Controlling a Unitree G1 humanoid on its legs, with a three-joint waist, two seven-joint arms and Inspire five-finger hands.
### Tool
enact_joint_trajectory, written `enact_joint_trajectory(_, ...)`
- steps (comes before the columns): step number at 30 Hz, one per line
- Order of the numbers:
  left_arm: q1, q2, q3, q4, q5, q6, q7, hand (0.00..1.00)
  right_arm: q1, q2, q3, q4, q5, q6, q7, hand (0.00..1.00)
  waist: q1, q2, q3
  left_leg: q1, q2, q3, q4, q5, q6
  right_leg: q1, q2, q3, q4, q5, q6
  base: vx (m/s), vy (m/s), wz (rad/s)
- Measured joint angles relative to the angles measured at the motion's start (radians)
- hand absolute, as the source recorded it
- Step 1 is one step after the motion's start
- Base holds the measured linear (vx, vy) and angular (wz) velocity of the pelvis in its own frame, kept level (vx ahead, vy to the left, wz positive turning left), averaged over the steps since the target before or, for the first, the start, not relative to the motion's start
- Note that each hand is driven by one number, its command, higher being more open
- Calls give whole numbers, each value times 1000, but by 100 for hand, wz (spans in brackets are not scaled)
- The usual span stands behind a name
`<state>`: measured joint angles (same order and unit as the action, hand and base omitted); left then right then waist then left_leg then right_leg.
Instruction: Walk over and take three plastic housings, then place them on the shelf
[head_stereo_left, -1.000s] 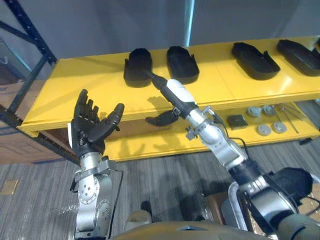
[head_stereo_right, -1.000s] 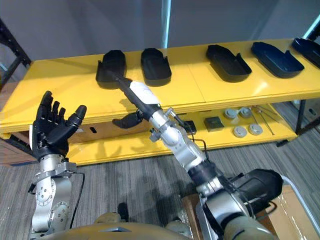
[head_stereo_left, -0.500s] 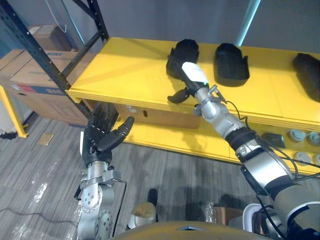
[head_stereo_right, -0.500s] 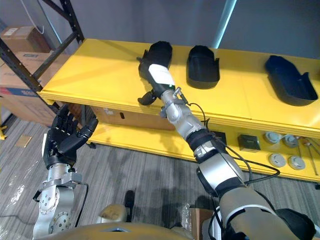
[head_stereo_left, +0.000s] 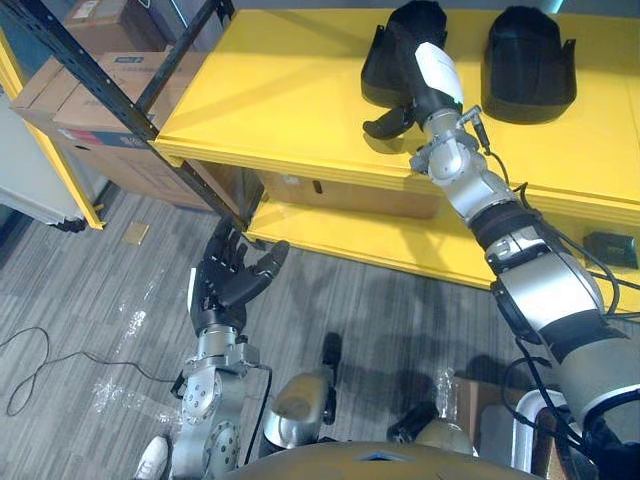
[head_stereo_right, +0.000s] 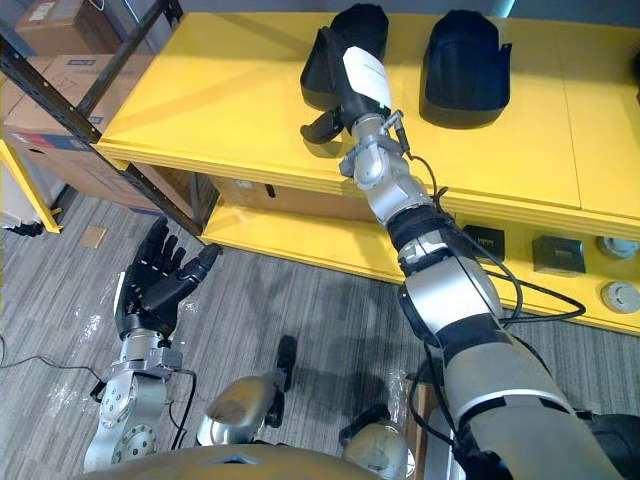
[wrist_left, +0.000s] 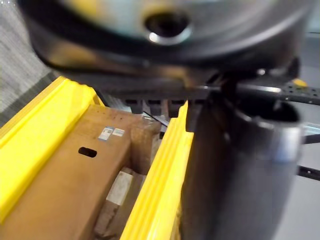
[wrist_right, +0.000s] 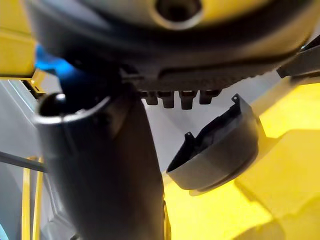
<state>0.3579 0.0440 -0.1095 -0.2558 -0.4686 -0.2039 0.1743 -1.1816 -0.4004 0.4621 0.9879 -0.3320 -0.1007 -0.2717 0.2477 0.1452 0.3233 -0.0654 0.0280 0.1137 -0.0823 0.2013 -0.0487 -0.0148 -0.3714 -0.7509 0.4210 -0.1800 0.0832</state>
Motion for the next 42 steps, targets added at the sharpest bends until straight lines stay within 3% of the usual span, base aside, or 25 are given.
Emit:
enact_joint_trajectory(5,-6,0,-19,4,-1,-11,4,100,-27,-9,22,21,-3,7,37,100,4,1,5,0,-3,-2,0,1,1,-3,-7,-1,15,-11,-2,-4,-38,1)
enact_joint_trajectory(9,-18,0,-29,4,-1,-12,7,100,-65,-34,61,26,-8,8,64,100,6,14,50,2,-3,-2,0,4,3,-4,-10,1,22,-15,-9,-25,-20,0)
enact_joint_trajectory(10,-22,0,-32,4,-2,-12,9,100,-66,-34,61,29,-10,8,67,0,9,14,56,-2,-3,-2,0,4,3,-10,-11,2,24,-16,-9,-12,-29,-5)
enact_joint_trajectory(14,-34,0,-36,15,-11,-12,23,100,-92,-38,61,52,-21,7,68,0,15,17,59,-15,-10,1,0,9,4,-37,-28,12,51,-22,-10,-1,-27,-2)
enact_joint_trajectory(19,-56,-1,-40,14,-11,-15,27,100,-118,-51,68,70,-49,4,65,0,17,38,93,-16,-15,-2,0,16,3,-40,-38,11,68,-34,-10,-15,-31,3)
enact_joint_trajectory(28,-67,7,-75,42,-37,-18,33,100,-171,-71,113,99,-93,-27,49,0,36,38,96,-47,-18,-2,0,21,-1,-89,-61,15,125,-53,-19,-6,-51,3)
enact_joint_trajectory(37,-82,9,-69,41,-37,-19,36,100,-170,-67,130,109,-98,-24,62,0,27,38,96,-42,-18,3,0,22,-4,-87,-61,19,123,-56,-23,-15,-35,-1)
enact_joint_trajectory(42,-82,14,-72,43,-37,-19,40,100,-170,-71,143,110,-134,-60,66,0,26,39,96,-42,-16,10,0,22,-4,-92,-60,26,128,-55,-21,0,-45,-3)
